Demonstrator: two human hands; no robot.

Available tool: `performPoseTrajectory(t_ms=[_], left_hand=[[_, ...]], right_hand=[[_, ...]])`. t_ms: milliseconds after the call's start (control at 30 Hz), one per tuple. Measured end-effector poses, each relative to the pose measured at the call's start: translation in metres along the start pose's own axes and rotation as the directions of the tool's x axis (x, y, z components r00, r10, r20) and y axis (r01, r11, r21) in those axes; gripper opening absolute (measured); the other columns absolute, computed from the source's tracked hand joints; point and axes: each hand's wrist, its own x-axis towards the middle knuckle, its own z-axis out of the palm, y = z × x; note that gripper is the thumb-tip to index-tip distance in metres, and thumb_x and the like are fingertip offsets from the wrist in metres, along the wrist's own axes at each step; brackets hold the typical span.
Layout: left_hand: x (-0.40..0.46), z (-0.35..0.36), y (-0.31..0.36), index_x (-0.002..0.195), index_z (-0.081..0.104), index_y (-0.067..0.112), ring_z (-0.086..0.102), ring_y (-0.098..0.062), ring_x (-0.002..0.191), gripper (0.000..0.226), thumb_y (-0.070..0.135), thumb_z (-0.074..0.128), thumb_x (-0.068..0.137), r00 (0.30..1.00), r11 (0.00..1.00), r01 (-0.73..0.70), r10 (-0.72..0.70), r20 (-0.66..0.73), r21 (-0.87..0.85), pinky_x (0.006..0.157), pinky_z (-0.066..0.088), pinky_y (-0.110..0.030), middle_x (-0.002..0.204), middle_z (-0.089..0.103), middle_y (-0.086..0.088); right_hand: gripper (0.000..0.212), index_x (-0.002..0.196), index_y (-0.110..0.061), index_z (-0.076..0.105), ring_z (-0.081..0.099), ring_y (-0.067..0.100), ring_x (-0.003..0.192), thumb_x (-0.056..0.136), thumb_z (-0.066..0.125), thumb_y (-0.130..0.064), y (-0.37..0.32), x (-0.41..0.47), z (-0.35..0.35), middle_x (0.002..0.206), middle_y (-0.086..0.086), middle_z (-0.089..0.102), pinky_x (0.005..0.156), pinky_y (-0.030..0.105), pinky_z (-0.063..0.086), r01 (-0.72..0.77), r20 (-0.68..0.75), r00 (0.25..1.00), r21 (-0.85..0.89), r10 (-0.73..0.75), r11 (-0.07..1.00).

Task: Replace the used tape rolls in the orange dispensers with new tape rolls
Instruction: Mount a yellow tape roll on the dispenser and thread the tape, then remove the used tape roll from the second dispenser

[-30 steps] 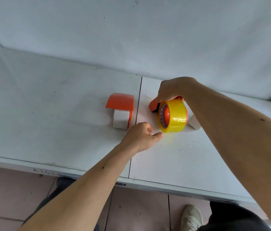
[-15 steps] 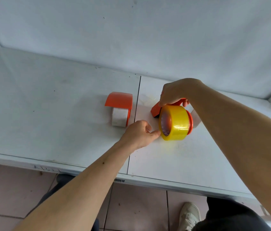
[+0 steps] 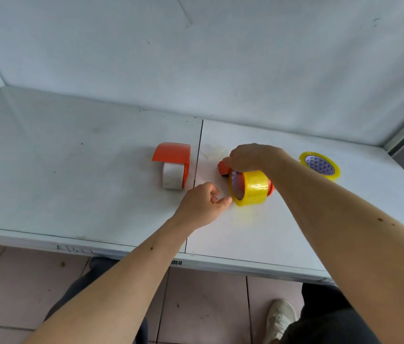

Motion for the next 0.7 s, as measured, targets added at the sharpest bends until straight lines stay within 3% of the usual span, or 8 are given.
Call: performPoseTrajectory(t_ms=[100,267,367,433,500,567,600,700], left_hand=[[-0.008,-0.001,0.004,0.116,0.061,0.009,0.064,-0.019,0.094,0.042,0.041,0.063,0.089,1.0,1.0,-0.024,0.024,-0.018,0.002,0.086,0.052,-0.036,0.094,0.065,0.001],[-0.021,-0.013,0.008,0.118,0.059,0.012,0.063,-0.017,0.099,0.04,0.041,0.061,0.09,0.999,0.999,-0.015,0.013,-0.049,-0.038,0.09,0.052,-0.037,0.103,0.066,0.0],[-0.026,-0.021,0.008,0.115,0.061,0.012,0.062,-0.017,0.099,0.036,0.038,0.061,0.091,0.997,0.998,-0.017,0.012,-0.075,-0.059,0.091,0.051,-0.036,0.1,0.065,0.002],[-0.028,-0.026,0.007,0.11,0.064,0.013,0.061,-0.015,0.092,0.03,0.036,0.062,0.09,0.991,0.997,-0.017,0.007,-0.134,-0.078,0.087,0.051,-0.032,0.092,0.063,0.005],[-0.03,-0.032,0.006,0.104,0.066,0.015,0.061,-0.013,0.085,0.025,0.034,0.064,0.088,0.974,0.997,-0.015,-0.002,-0.225,-0.075,0.08,0.049,-0.028,0.087,0.063,0.008],[-0.032,-0.039,0.006,0.095,0.068,0.017,0.062,-0.012,0.078,0.017,0.032,0.065,0.086,0.934,0.998,-0.035,0.013,-0.356,-0.056,0.073,0.049,-0.026,0.084,0.067,0.008],[-0.034,-0.043,0.004,0.09,0.068,0.017,0.062,-0.013,0.074,0.014,0.03,0.066,0.085,0.902,0.997,-0.054,0.024,-0.432,-0.059,0.07,0.048,-0.025,0.081,0.068,0.007],[-0.031,-0.06,-0.001,0.086,0.062,0.014,0.063,-0.021,0.075,0.014,0.026,0.066,0.083,0.762,0.984,-0.091,-0.031,-0.647,-0.154,0.071,0.051,-0.032,0.08,0.067,0.0]], right_hand=[[0.041,0.125,-0.017,0.059,0.051,0.027,0.119,0.096,0.039,-0.037,0.0,-0.008,0.002,0.132,0.006,0.055,0.084,0.035,0.034,-0.005,0.013,1.0,0.054,0.004,0.999],[0.044,0.127,-0.018,0.058,0.039,0.031,0.129,0.093,0.036,-0.037,0.0,-0.008,0.006,0.139,0.011,0.045,0.093,0.041,0.034,-0.029,-0.052,0.998,0.073,0.033,0.997],[0.05,0.124,-0.014,0.063,0.026,0.033,0.134,0.097,0.029,-0.039,0.001,-0.011,0.011,0.141,0.015,0.033,0.103,0.047,0.028,-0.035,-0.14,0.989,0.087,0.047,0.996],[0.052,0.119,-0.008,0.064,0.029,0.034,0.131,0.098,0.028,-0.039,0.002,-0.013,0.012,0.139,0.018,0.037,0.103,0.046,0.028,-0.01,-0.195,0.98,0.099,0.029,0.995],[0.055,0.101,-0.008,0.067,0.035,0.035,0.126,0.098,0.026,-0.045,0.001,-0.014,0.011,0.13,0.018,0.047,0.101,0.046,0.028,0.001,-0.218,0.976,0.108,0.023,0.994],[0.065,0.074,-0.013,0.06,0.041,0.033,0.122,0.096,0.019,-0.059,-0.001,-0.016,0.009,0.119,0.016,0.056,0.102,0.047,0.027,-0.014,-0.229,0.973,0.115,0.04,0.993],[0.069,0.07,-0.015,0.057,0.043,0.032,0.12,0.094,0.016,-0.064,-0.004,-0.019,0.007,0.115,0.015,0.059,0.103,0.047,0.026,-0.019,-0.248,0.968,0.115,0.047,0.993],[0.063,0.093,-0.01,0.064,0.048,0.033,0.115,0.097,0.021,-0.055,-0.026,-0.026,0.005,0.115,0.015,0.061,0.097,0.044,0.033,0.053,-0.447,0.894,0.133,0.012,0.99]])
